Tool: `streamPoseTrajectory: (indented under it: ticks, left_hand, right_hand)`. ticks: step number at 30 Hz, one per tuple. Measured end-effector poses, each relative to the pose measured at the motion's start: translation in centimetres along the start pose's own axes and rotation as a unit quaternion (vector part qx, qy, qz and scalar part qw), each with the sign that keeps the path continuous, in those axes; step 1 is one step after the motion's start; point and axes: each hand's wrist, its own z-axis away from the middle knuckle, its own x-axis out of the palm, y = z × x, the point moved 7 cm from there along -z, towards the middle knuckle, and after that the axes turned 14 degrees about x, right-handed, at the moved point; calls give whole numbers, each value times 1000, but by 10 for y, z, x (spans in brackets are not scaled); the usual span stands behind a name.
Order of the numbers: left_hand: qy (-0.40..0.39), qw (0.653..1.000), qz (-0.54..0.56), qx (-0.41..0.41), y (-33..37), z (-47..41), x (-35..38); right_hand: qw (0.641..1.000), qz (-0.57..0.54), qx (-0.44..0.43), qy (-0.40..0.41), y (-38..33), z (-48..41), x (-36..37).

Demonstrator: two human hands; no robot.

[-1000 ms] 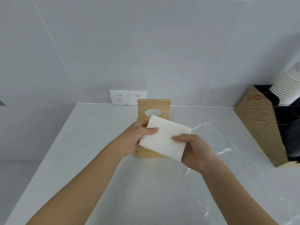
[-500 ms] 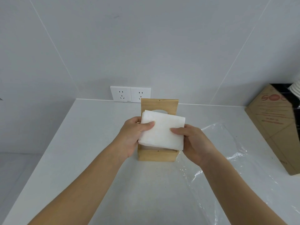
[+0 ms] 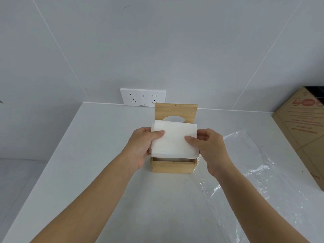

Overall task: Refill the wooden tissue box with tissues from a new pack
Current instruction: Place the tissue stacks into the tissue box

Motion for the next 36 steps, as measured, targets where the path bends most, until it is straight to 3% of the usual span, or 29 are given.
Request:
streamPoseTrajectory:
  ticks: [18, 27, 31, 36]
  left_hand:
    - [-12, 976, -192, 100, 11, -7, -6]
    - [4, 934, -324, 148, 15, -8, -5]
    - [26, 899, -395, 187, 18, -9, -4]
    - [20, 885, -422, 197, 15, -11, 1]
  right_hand:
    - [973, 210, -51, 82, -4, 4, 6]
    - [923, 324, -140, 151, -13, 6, 10]
    - [884, 383, -198, 180, -17, 11, 15]
    - [833, 464, -230, 195, -20, 10, 27]
